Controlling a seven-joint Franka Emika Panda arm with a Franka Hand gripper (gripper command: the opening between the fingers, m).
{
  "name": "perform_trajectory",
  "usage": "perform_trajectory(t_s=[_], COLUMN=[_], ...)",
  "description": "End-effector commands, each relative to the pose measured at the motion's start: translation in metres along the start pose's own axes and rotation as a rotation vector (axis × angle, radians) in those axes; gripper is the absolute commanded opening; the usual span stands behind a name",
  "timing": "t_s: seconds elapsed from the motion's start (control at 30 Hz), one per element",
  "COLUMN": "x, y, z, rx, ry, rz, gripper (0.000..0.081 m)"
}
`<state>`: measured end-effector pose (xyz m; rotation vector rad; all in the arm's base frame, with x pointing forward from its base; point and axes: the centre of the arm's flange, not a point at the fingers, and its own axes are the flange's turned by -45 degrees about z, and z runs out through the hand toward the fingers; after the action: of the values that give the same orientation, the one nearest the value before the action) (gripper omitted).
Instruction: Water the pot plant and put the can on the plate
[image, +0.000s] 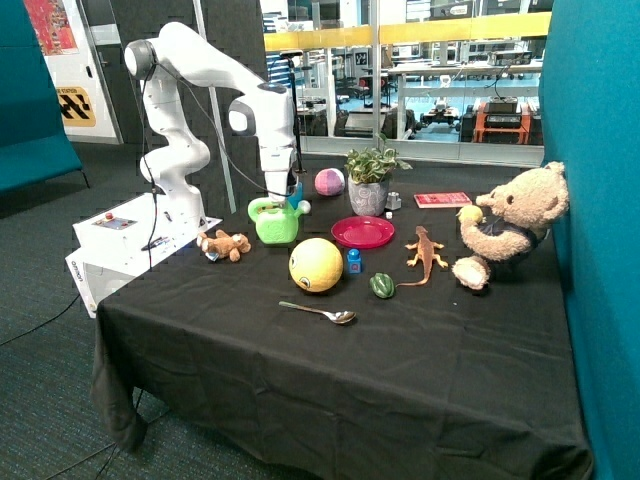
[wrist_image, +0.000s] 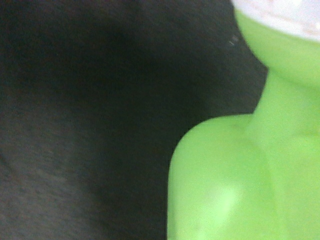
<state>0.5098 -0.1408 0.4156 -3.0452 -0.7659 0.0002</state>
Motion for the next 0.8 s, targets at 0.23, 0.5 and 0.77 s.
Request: perform_trajectory(t_s=[0.23,0.5,0.77], x=[0.029,0.038,0.049], y=[-0.057,-0.083,-0.105], z=[-0.015,-0.021,-0.031], rx=[-0.0015,-0.0015,-0.0015], ry=[-0.0003,-0.0004,-0.0004], rz=[-0.09,-0.137,-0.173], gripper=[0.0,0.0,0.0])
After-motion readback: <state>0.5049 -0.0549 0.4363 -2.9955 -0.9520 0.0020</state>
